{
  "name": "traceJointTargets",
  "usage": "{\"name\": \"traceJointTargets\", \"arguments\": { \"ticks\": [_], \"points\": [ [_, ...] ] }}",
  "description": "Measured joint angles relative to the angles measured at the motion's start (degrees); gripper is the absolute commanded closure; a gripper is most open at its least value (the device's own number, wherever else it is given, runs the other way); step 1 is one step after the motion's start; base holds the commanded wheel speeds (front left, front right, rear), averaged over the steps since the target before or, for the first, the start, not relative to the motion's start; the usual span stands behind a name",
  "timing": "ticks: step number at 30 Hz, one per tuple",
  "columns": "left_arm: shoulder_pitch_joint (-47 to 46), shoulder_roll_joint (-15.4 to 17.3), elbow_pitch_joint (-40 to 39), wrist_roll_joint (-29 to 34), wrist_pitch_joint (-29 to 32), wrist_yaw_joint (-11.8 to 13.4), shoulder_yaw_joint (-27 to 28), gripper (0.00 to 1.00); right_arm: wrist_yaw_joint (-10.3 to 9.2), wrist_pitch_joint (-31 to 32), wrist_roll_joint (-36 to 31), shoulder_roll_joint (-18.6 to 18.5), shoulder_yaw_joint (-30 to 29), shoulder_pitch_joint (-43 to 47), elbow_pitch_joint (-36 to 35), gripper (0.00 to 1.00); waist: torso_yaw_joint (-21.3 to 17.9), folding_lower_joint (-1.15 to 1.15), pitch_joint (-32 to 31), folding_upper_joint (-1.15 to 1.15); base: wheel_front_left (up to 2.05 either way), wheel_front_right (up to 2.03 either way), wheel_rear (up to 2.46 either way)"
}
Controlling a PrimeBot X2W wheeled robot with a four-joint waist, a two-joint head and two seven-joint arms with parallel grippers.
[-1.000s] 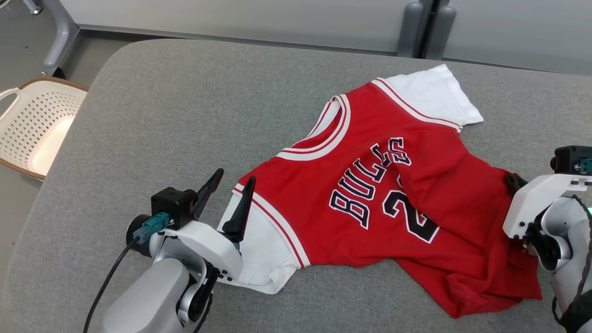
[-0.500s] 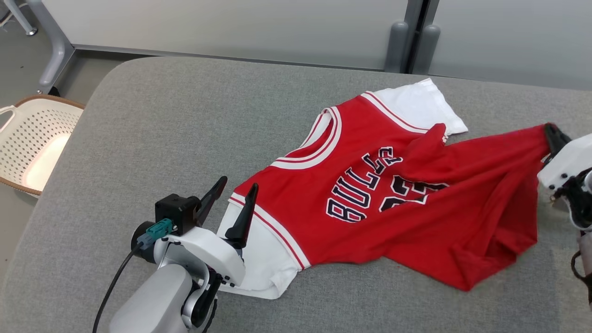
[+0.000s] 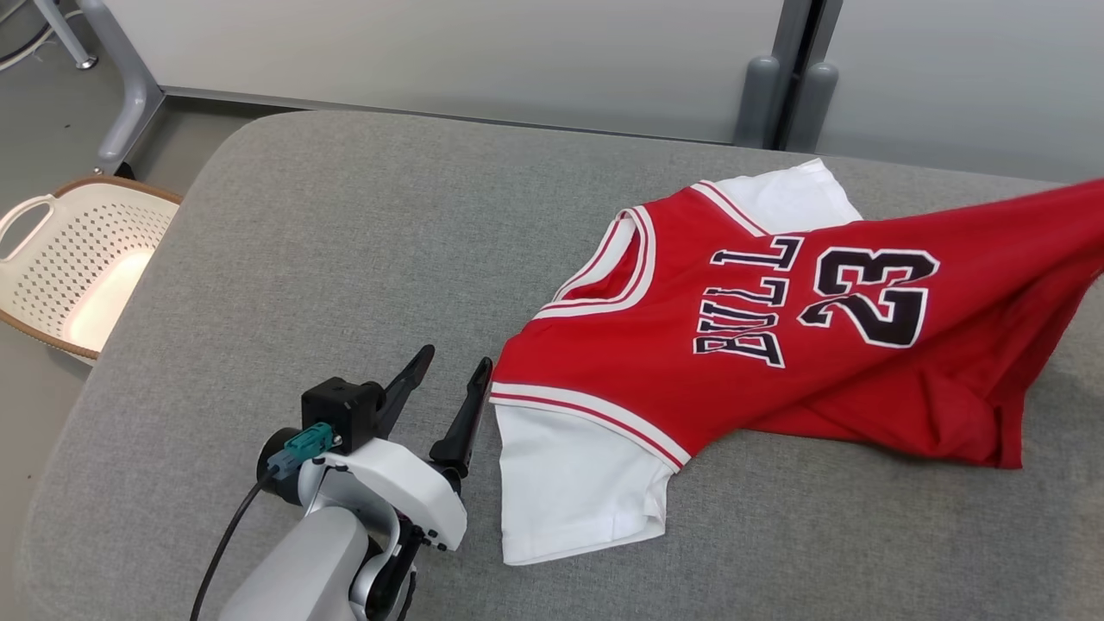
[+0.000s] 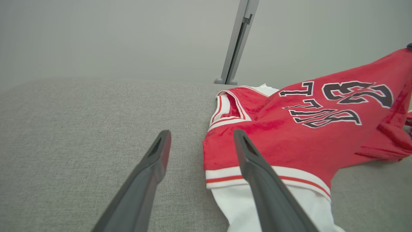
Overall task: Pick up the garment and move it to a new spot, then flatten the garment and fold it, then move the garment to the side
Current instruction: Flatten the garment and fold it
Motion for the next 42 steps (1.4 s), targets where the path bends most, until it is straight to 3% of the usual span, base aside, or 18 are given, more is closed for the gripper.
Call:
{"name": "traceJointTargets", "arguments": {
  "ticks": [8,13,18,22,32,42],
  "points": [
    [0.49,-0.71,1.49,1.25,0.0,-0.65,0.7,0.0,-0.01,-9.98,-16.47,-4.39,-6.46,-3.09,10.43,0.0,-0.27,0.0,-0.5,0.0,0.0,0.0,0.0],
    [0.97,-0.69,1.76,1.74,0.0,-0.82,1.56,0.0,0.0,-12.82,-22.14,-2.09,-7.39,-3.65,12.62,0.0,-2.17,0.0,-1.98,0.0,0.0,0.0,0.0],
    [1.85,-0.63,1.14,2.2,0.0,-0.79,2.78,0.0,0.0,-14.92,-22.64,1.33,-4.2,-2.08,11.4,0.0,-4.92,0.0,-3.55,0.0,0.0,0.0,0.0],
    [2.49,-0.55,0.21,2.47,0.0,-0.56,4.17,0.0,0.0,-16.1,-18.94,4.55,2.22,3.22,7.28,0.0,-7.33,0.0,-4.38,0.0,0.0,0.0,0.0],
    [5.83,-1.51,-1.58,3.54,0.0,-0.48,7.46,0.0,0.0,-17.08,-8.0,7.0,15.73,28.02,-11.9,0.0,-11.15,0.0,-6.37,0.0,0.0,0.0,0.0],
    [8.12,-3.14,-1.94,5.42,0.0,-1.16,9.16,0.0,0.0,-12.63,-5.03,8.32,21.01,40.62,-27.74,0.0,-11.93,0.0,-6.26,0.0,0.0,0.0,0.0]
  ]
}}
